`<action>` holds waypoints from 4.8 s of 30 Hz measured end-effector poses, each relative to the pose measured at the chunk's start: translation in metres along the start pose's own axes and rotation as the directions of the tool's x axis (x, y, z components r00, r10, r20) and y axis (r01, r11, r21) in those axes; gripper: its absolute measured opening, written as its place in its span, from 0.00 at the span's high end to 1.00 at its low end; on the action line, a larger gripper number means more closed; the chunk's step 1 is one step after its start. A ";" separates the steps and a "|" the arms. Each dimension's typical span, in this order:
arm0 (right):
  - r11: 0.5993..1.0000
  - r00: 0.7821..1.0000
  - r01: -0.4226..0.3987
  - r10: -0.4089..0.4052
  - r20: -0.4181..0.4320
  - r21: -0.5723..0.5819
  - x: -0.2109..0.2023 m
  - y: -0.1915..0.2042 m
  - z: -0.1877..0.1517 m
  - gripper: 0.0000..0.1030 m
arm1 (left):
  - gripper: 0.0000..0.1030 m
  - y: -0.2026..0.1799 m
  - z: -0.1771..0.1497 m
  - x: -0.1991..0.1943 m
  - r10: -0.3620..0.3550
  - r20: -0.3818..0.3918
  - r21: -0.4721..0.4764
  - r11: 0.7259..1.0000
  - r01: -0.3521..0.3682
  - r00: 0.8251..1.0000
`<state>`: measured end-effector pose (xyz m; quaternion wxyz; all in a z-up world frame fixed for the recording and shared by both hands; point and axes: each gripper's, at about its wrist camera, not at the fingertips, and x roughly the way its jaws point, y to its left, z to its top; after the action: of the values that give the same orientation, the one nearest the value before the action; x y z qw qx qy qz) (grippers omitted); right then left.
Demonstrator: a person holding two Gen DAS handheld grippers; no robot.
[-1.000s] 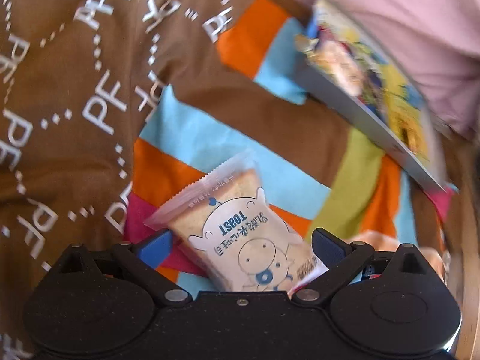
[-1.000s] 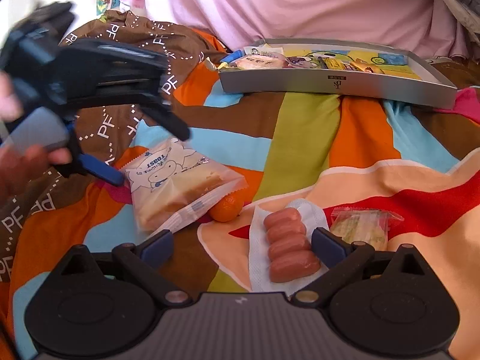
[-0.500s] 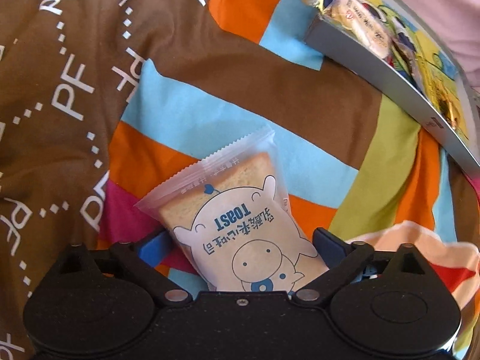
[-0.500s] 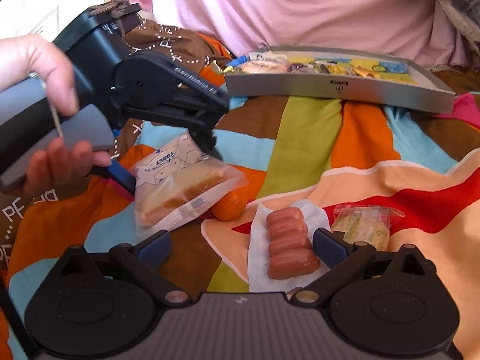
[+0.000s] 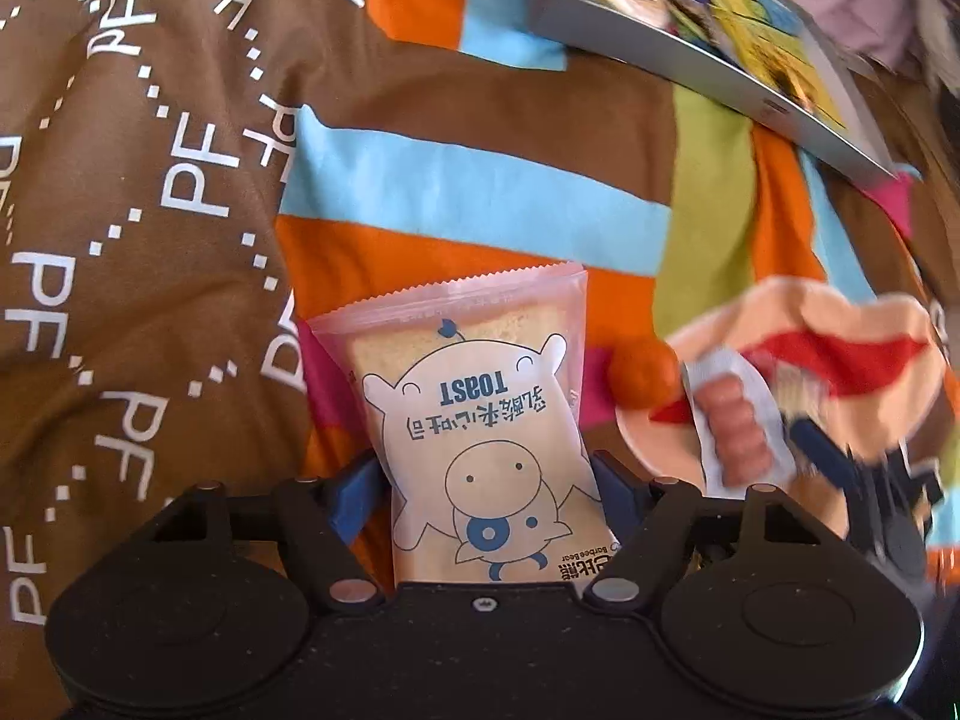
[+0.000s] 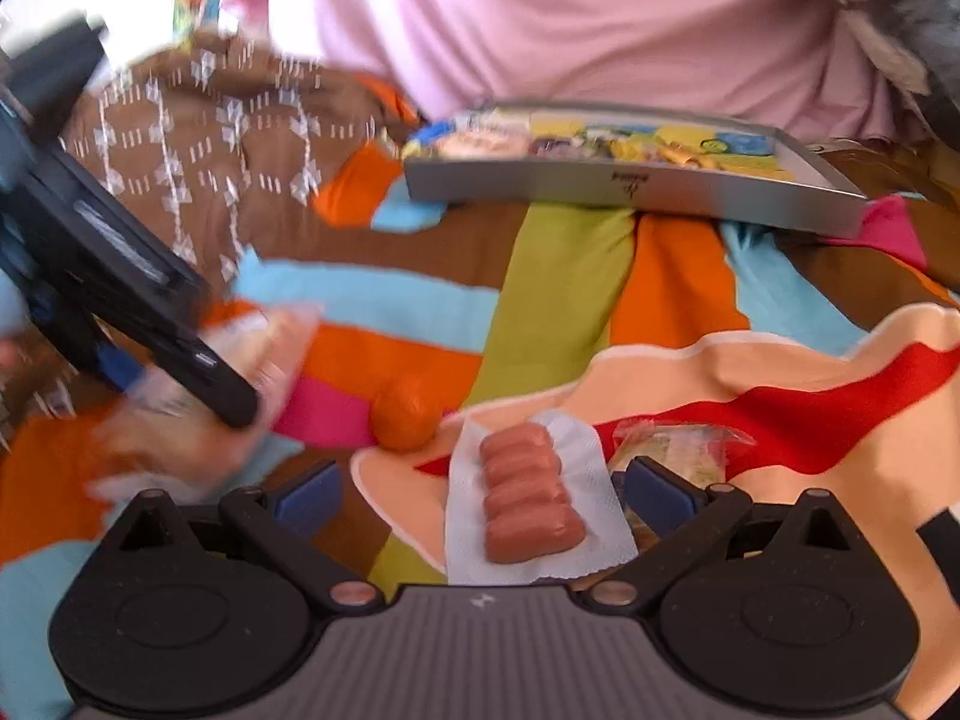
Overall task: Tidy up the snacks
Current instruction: 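Grasp the cow-print toast bag with the left tool while the right tool grasps the sausage pack, then lift the toast bag and sausage pack off the blanket with both tools, then carry the toast bag and sausage pack over the grey tray with both tools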
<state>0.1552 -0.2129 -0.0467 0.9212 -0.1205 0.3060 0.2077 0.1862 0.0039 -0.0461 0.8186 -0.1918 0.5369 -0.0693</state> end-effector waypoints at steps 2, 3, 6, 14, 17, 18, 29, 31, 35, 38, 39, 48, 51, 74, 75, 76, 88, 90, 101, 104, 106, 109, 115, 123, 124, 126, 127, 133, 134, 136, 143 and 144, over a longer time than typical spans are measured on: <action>0.999 0.999 0.028 -0.030 -0.044 -0.044 0.009 0.008 0.002 0.01 | 0.26 -0.001 -0.005 -0.003 -0.008 0.022 0.029 1.000 0.008 1.000; 0.999 0.998 0.026 -0.028 -0.053 -0.047 0.011 0.010 0.004 0.01 | 0.26 -0.003 -0.009 -0.003 -0.013 0.038 0.042 0.999 0.011 0.999; 0.999 0.996 -0.037 0.036 -0.080 -0.004 0.012 0.006 0.004 0.03 | 0.26 -0.005 -0.019 0.001 -0.041 0.070 0.065 0.997 0.036 0.997; 0.991 0.985 -0.092 0.105 -0.140 0.093 0.012 0.005 0.001 0.15 | 0.26 -0.007 -0.028 0.001 -0.059 0.114 0.099 0.994 0.048 0.992; 0.990 0.986 -0.060 0.078 -0.146 0.127 0.014 0.006 0.006 0.15 | 0.26 -0.005 -0.031 -0.001 -0.062 0.123 0.103 0.993 0.049 0.991; 0.990 0.986 -0.045 0.065 -0.151 0.131 0.015 0.008 0.008 0.15 | 0.26 -0.005 -0.031 -0.001 -0.063 0.123 0.101 0.994 0.051 0.990; 0.995 0.989 0.043 -0.029 -0.147 0.093 0.024 0.021 0.012 0.28 | 0.26 -0.001 -0.031 0.001 -0.077 0.125 0.093 0.994 0.065 0.989; 0.995 0.990 0.043 -0.030 -0.139 0.093 0.020 0.022 0.009 0.32 | 0.26 -0.001 -0.031 0.000 -0.078 0.123 0.093 0.993 0.067 0.989; 0.995 0.991 0.055 -0.045 -0.128 0.080 0.015 0.028 0.008 0.36 | 0.26 -0.001 -0.030 0.001 -0.080 0.123 0.091 0.993 0.069 0.989; 0.994 0.991 0.061 -0.050 -0.124 0.088 0.012 0.030 0.007 0.38 | 0.26 -0.001 -0.031 0.001 -0.079 0.125 0.093 0.993 0.068 0.989; 0.994 0.991 0.061 -0.049 -0.123 0.094 0.011 0.030 0.006 0.38 | 0.26 -0.001 -0.031 0.001 -0.078 0.126 0.094 0.993 0.067 0.989; 0.992 0.991 0.049 -0.034 -0.130 0.114 0.014 0.028 0.003 0.33 | 0.25 -0.003 -0.032 0.004 -0.075 0.131 0.110 0.992 0.061 0.989; 0.992 0.991 0.051 -0.036 -0.127 0.114 0.014 0.028 0.003 0.33 | 0.24 -0.003 -0.031 0.005 -0.075 0.132 0.114 0.992 0.060 0.988; 0.994 0.994 0.069 -0.061 -0.092 0.086 0.007 0.034 0.001 0.42 | 0.29 -0.001 -0.036 0.002 -0.084 0.165 0.123 0.990 0.064 0.983; 0.994 0.994 0.071 -0.064 -0.087 0.085 0.005 0.034 0.001 0.43 | 0.30 -0.001 -0.037 0.001 -0.086 0.167 0.120 0.991 0.066 0.982; 0.994 0.994 0.072 -0.065 -0.083 0.084 0.003 0.034 0.001 0.43 | 0.30 0.000 -0.037 0.001 -0.088 0.169 0.117 0.991 0.069 0.982; 0.995 0.997 0.071 -0.071 -0.005 0.076 -0.017 0.039 -0.003 0.45 | 0.32 0.001 -0.040 -0.004 -0.099 0.179 0.097 0.992 0.083 0.979; 0.995 0.997 0.070 -0.071 0.011 0.077 -0.020 0.039 -0.004 0.45 | 0.33 0.001 -0.040 -0.005 -0.103 0.181 0.093 0.992 0.088 0.978; 0.995 0.996 0.044 -0.051 0.073 0.087 -0.030 0.043 -0.006 0.45 | 0.34 -0.011 -0.044 -0.011 -0.121 0.206 0.167 0.982 0.087 0.971; 0.992 0.995 0.043 -0.052 0.081 0.115 -0.032 0.039 -0.007 0.45 | 0.34 -0.012 -0.043 -0.015 -0.129 0.230 0.171 0.981 0.090 0.965; 0.991 0.994 0.038 -0.050 0.092 0.128 -0.034 0.037 -0.008 0.45 | 0.34 -0.011 -0.043 -0.017 -0.135 0.249 0.170 0.981 0.094 0.959; 0.988 0.993 0.013 -0.031 0.118 0.151 -0.038 0.033 -0.009 0.45 | 0.34 -0.011 -0.042 -0.021 -0.143 0.275 0.174 0.980 0.097 0.951; 0.980 0.981 -0.011 -0.029 0.194 0.201 -0.050 0.020 -0.004 0.45 | 0.40 -0.011 -0.041 -0.033 -0.169 0.347 0.173 0.978 0.114 0.923; 0.976 0.981 -0.019 -0.024 0.190 0.218 -0.051 0.013 -0.006 0.44 | 0.34 -0.018 -0.042 -0.018 -0.116 0.299 0.242 0.969 0.043 0.947; 0.976 0.980 -0.020 -0.023 0.196 0.216 -0.052 0.013 -0.006 0.44 | 0.32 -0.017 -0.042 -0.015 -0.107 0.293 0.234 0.971 0.037 0.950; 0.978 0.978 -0.022 -0.021 0.205 0.209 -0.054 0.014 -0.006 0.44 | 0.27 -0.016 -0.038 -0.009 -0.098 0.275 0.226 0.973 0.035 0.956; 0.978 0.978 -0.022 -0.022 0.207 0.206 -0.055 0.014 -0.006 0.44 | 0.27 -0.018 -0.035 -0.006 -0.097 0.262 0.233 0.972 0.035 0.960; 0.980 0.974 -0.019 -0.026 0.224 0.197 -0.053 0.009 -0.002 0.44 | 0.21 -0.034 -0.027 0.012 -0.072 0.188 0.313 0.950 0.010 0.979; 0.981 0.973 -0.016 -0.029 0.228 0.194 -0.053 0.007 -0.001 0.44 | 0.22 -0.036 -0.026 0.016 -0.065 0.174 0.317 0.948 0.006 0.983; 0.980 0.972 -0.017 -0.031 0.234 0.200 -0.051 0.003 0.001 0.44 | 0.25 -0.036 -0.024 0.022 -0.040 0.162 0.316 0.949 -0.014 0.986; 0.979 0.968 -0.022 -0.030 0.248 0.203 -0.046 -0.007 0.005 0.44 | 0.36 -0.027 -0.019 0.019 -0.071 0.204 0.249 0.968 0.018 0.976; 0.980 0.967 -0.021 -0.031 0.253 0.200 -0.046 -0.008 0.005 0.44 | 0.37 -0.027 -0.019 0.017 -0.070 0.211 0.241 0.970 0.018 0.975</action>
<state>0.1284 -0.2322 -0.0136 0.9609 0.0000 0.2042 0.1871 0.1787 -0.0303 -0.0568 0.8878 -0.1107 0.4273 -0.1299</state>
